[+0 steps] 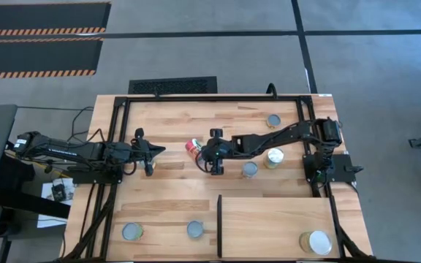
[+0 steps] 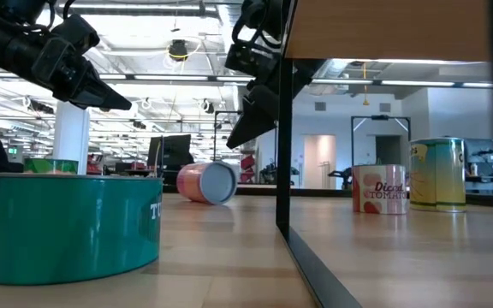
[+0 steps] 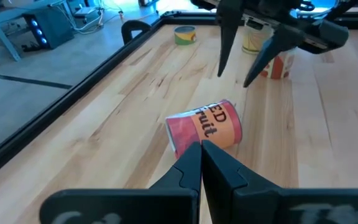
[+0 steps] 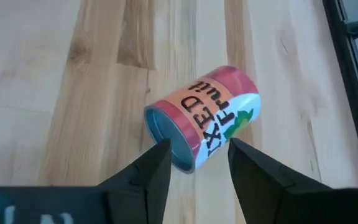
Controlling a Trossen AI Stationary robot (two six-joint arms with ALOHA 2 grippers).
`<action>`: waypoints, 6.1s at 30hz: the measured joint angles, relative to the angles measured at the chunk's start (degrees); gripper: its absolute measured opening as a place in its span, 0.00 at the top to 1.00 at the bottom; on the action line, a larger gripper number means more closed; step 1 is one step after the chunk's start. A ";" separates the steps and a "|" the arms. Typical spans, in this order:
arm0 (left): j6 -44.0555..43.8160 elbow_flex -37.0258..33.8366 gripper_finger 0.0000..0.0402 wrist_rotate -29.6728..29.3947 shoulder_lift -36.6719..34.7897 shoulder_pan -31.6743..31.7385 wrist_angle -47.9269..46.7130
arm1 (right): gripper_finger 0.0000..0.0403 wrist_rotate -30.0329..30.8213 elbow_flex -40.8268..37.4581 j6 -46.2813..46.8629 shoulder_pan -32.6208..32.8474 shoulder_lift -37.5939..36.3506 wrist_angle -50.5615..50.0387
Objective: Pick and place cans onto a shelf
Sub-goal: Put the canned mixed fruit on the shelf
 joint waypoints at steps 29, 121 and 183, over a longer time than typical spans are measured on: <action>0.00 0.00 1.00 0.09 0.02 0.00 0.32 | 0.69 2.06 5.35 -10.05 -0.39 7.56 1.55; 7.20 3.13 1.00 25.50 34.30 16.88 27.10 | 0.99 -8.51 9.73 -11.50 -2.66 4.87 -5.43; -18.40 54.60 0.43 13.72 75.80 -17.09 -25.28 | 0.98 -13.38 9.49 -6.47 -8.69 -20.74 -35.44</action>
